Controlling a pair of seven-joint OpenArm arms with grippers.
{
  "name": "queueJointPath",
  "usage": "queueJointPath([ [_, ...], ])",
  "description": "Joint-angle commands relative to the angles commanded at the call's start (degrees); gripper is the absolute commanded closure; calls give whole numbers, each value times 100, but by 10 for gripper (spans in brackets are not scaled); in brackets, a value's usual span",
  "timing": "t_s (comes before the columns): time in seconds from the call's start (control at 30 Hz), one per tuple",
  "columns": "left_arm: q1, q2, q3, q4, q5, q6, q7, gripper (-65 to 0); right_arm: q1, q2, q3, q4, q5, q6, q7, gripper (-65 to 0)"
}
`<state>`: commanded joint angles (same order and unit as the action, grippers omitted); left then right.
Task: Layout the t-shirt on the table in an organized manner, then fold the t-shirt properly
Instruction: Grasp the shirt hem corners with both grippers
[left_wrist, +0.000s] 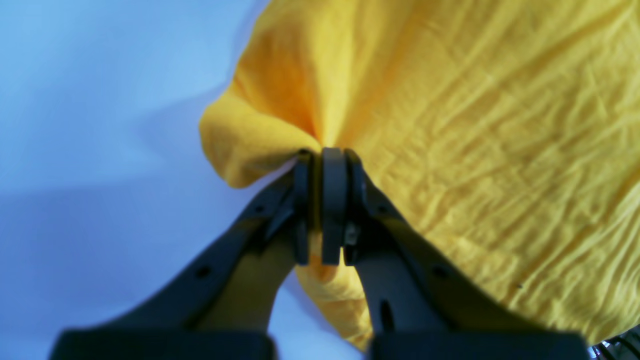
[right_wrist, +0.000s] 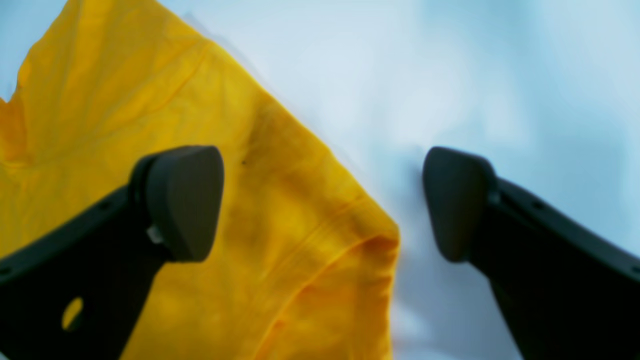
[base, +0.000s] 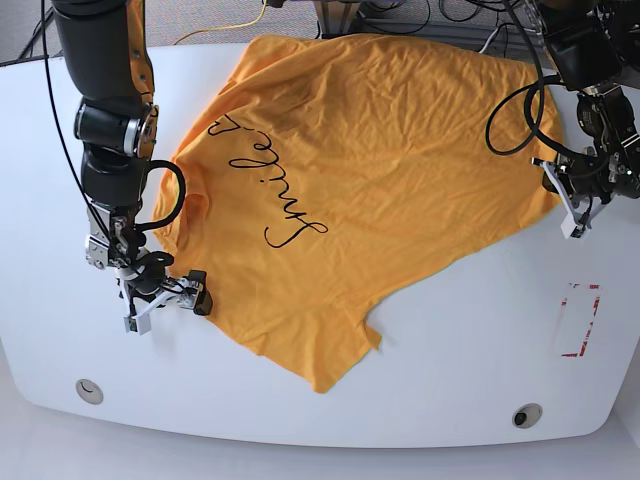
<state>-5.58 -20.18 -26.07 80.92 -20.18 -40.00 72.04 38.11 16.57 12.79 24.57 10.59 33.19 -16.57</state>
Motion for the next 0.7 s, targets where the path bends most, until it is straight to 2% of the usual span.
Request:
queueJointPath([
  [0.07,0,0,0,0,0,0,0,0,-35,-44,0,0,0,35,-9,-607],
  [0.27,0,-9,0,0,0,0,0,0,-70,-308,-18,0,-53,396,-26,-606],
  [0.6,0,-9,9,0,9,0,0,0,-26,-519,-79,0,-53,413,-35,-601],
  [0.7,0,-9,9,0,9,0,0,0,-18,-527,-308,9,-9,422,-88,-549],
])
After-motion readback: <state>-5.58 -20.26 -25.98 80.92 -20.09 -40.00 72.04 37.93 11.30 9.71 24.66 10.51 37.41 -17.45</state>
